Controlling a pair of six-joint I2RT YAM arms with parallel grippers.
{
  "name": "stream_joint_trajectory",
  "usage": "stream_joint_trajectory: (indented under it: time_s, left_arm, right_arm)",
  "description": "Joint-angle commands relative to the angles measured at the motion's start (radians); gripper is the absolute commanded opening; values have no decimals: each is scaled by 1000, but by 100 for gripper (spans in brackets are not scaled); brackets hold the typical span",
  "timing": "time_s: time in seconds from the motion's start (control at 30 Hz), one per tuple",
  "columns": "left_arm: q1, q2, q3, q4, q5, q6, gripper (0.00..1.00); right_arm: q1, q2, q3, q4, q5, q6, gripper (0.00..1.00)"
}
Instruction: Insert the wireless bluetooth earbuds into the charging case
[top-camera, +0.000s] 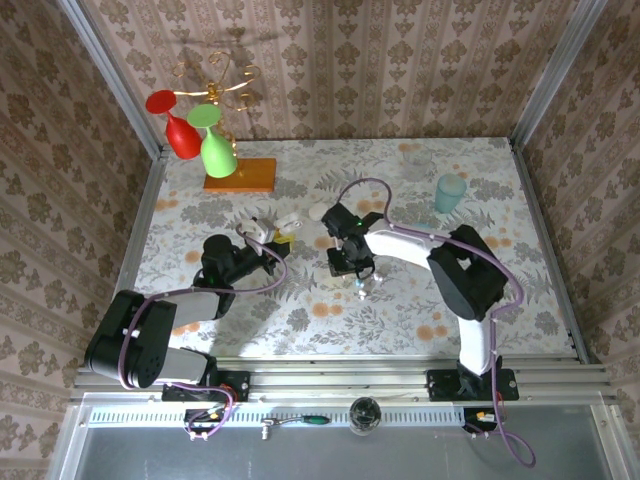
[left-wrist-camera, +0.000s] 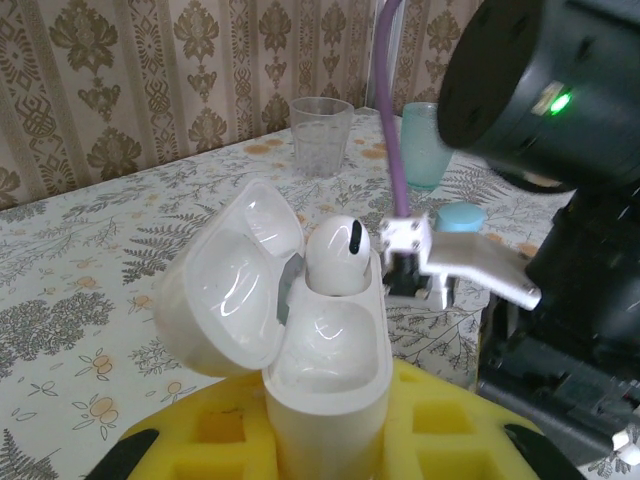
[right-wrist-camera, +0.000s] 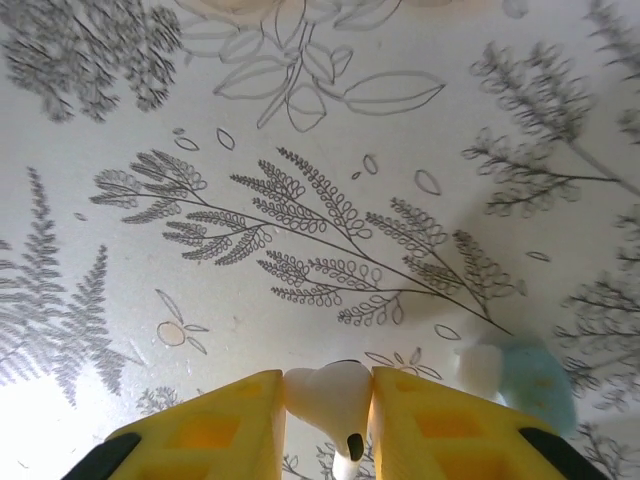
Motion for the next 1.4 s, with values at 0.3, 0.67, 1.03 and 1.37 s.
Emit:
stream_joint_trajectory:
  time_s: [0.3,0.67,1.03,1.37]
  left_arm:
    - [-14,-20,20,-32,119,26,0]
    - [-131,41,101,-50,154,61,0]
    - [-174,52,140,-83,199,58,0]
    - [-174,47,158,-84,166,31,0]
  right_arm:
    - [-37,-432,-306,560,7,-45,29]
    - [-34,-579,-316,701,-131,-126,27]
    - [0,-494,-269,709,-206,-147,27]
    - [20,-453,-266,708,-235,-156,27]
